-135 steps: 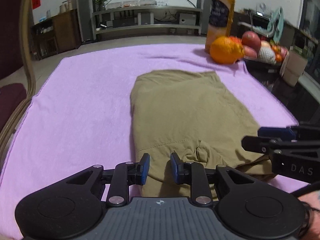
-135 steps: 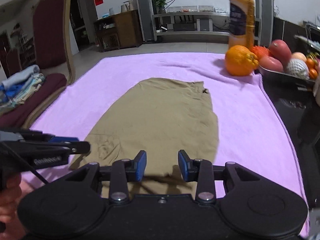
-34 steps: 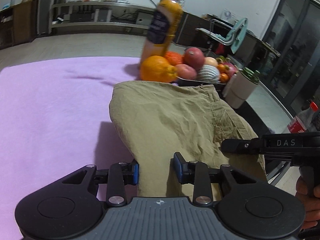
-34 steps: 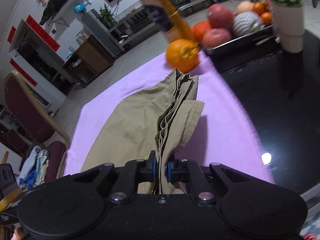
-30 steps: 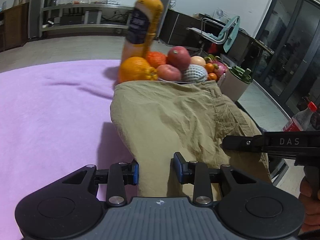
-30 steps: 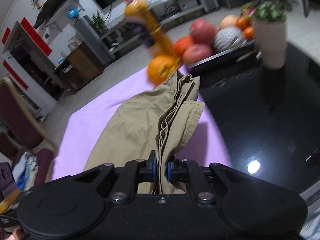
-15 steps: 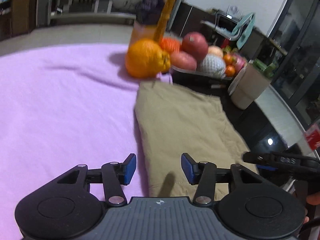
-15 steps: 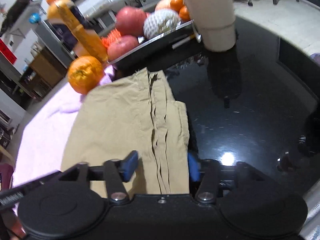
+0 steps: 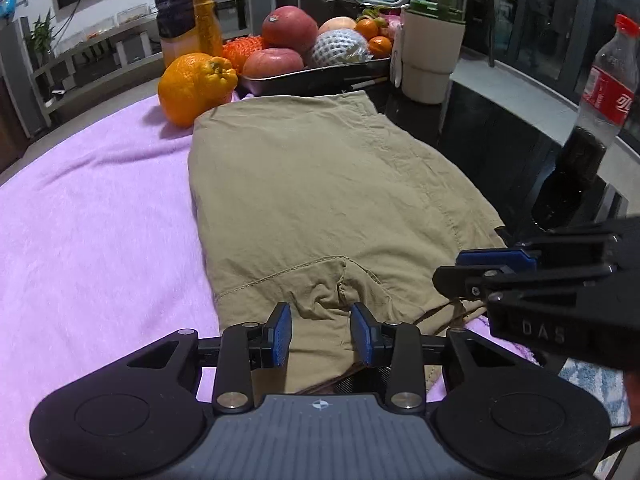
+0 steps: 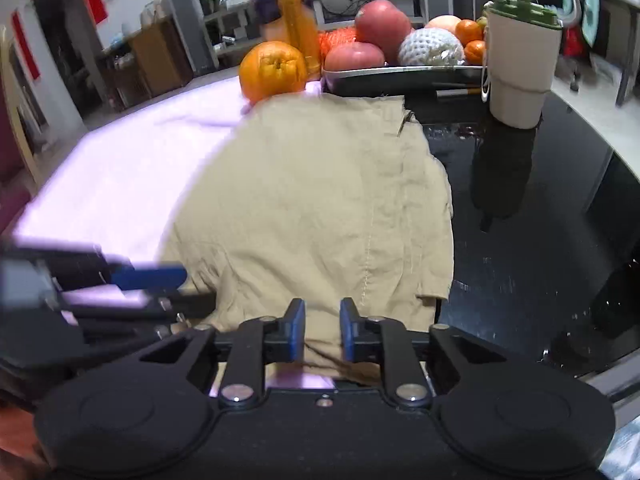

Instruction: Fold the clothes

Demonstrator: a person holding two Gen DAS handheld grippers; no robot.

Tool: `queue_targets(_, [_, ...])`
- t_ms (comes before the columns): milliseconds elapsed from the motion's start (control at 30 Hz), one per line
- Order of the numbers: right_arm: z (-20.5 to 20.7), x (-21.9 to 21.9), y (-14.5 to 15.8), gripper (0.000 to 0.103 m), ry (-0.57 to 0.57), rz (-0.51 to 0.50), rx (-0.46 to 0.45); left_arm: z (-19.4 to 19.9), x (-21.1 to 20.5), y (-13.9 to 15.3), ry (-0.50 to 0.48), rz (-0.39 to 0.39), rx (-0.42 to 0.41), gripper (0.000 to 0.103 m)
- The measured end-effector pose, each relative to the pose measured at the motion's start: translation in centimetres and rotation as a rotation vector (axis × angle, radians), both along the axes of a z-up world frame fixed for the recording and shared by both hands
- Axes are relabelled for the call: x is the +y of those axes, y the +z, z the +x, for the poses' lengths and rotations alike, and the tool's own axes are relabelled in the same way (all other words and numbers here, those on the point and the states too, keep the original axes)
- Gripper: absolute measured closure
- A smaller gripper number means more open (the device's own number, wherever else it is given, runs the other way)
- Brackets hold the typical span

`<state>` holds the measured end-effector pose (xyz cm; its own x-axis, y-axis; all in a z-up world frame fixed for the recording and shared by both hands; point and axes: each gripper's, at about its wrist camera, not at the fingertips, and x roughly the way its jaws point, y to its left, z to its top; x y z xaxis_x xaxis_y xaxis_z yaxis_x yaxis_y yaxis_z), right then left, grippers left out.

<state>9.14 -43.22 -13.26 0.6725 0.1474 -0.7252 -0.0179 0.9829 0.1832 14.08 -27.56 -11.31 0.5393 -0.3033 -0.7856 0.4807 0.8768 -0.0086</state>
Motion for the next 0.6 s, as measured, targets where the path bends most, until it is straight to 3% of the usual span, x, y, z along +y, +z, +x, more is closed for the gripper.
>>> queue_targets(67, [0.2,0.2,0.3,0.086,-0.038,0.002,0.016,0.1,-0.4,-0.4,0.010,0.033,0.011,0.065])
queue_targets(200, [-0.6,0.4,2.9,0.084,-0.091,0.020,0.029,-0.8,1.0,2.0,0.065,0.029,0.026,0.066])
queue_targets(333, [-3.6,-0.9,6.2,0.058,-0.171,0.151,0.002,-2.0,2.8,5.0,0.104,-0.008,0.075,0.060])
queue_targets(367, [-4.2,-1.0,6.8,0.055,-0.184,0.171,0.003,-2.2,3.0,5.7,0.108,-0.007,0.081,0.054])
queue_targets(400, [-4.8,-1.0,7.5,0.052,-0.194,0.184,0.004,-2.7,3.2,6.5,0.110,-0.002,0.073,0.052])
queue_targets(500, [-6.5,-1.0,9.4,0.031,-0.227,0.224,0.008,-3.9,3.9,8.6,0.116,0.006,0.051,0.042])
queue_targets(567, [-7.6,-0.8,10.7,0.017,-0.255,0.228,0.009,-4.7,4.5,10.0,0.122,-0.019,0.049,0.032])
queue_targets(600, [-8.3,-0.6,11.4,0.014,-0.275,0.217,0.005,-5.1,4.9,10.6,0.126,-0.040,0.053,0.031])
